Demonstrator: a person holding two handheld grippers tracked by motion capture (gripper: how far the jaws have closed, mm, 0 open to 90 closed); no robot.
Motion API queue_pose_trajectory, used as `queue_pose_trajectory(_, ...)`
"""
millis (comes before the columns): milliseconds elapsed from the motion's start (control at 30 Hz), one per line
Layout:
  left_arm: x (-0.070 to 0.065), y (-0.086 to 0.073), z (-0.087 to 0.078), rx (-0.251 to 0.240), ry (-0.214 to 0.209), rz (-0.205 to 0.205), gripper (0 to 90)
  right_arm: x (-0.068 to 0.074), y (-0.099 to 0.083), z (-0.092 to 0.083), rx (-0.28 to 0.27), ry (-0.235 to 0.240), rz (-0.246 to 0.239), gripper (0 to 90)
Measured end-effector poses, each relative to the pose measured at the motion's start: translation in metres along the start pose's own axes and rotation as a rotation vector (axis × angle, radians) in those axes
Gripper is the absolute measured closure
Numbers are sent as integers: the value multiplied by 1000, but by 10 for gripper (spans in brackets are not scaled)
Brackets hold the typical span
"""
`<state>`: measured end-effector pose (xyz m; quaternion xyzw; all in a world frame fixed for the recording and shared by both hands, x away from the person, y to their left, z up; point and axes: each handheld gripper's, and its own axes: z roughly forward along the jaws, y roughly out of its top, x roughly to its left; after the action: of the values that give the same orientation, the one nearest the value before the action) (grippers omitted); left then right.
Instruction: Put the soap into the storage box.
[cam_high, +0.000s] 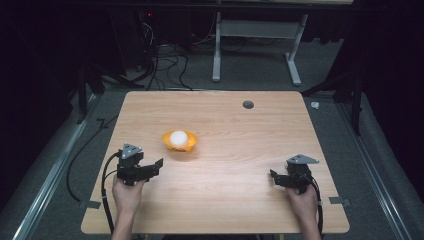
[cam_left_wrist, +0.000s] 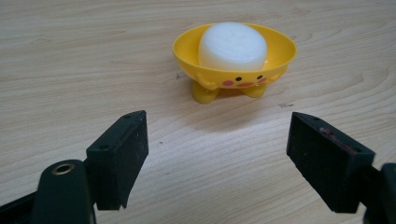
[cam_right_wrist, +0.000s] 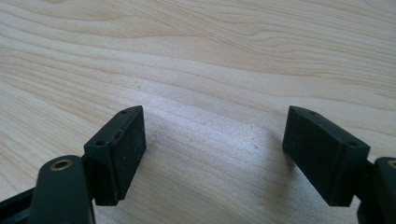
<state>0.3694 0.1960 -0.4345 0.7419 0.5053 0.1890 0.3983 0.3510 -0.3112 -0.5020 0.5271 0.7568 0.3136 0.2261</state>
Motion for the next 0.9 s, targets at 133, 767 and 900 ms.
queue_pose_trajectory(133, 2, -4, 1, 5, 1, -12, 217, 0, 0, 0, 0, 0, 0, 223)
queue_pose_trajectory(767, 7, -18, 5, 39, 12, -34, 217, 0, 0, 0, 0, 0, 0, 223)
queue_pose_trajectory(900, 6, -21, 8, 40, 13, -40, 218, 0, 0, 0, 0, 0, 0, 223)
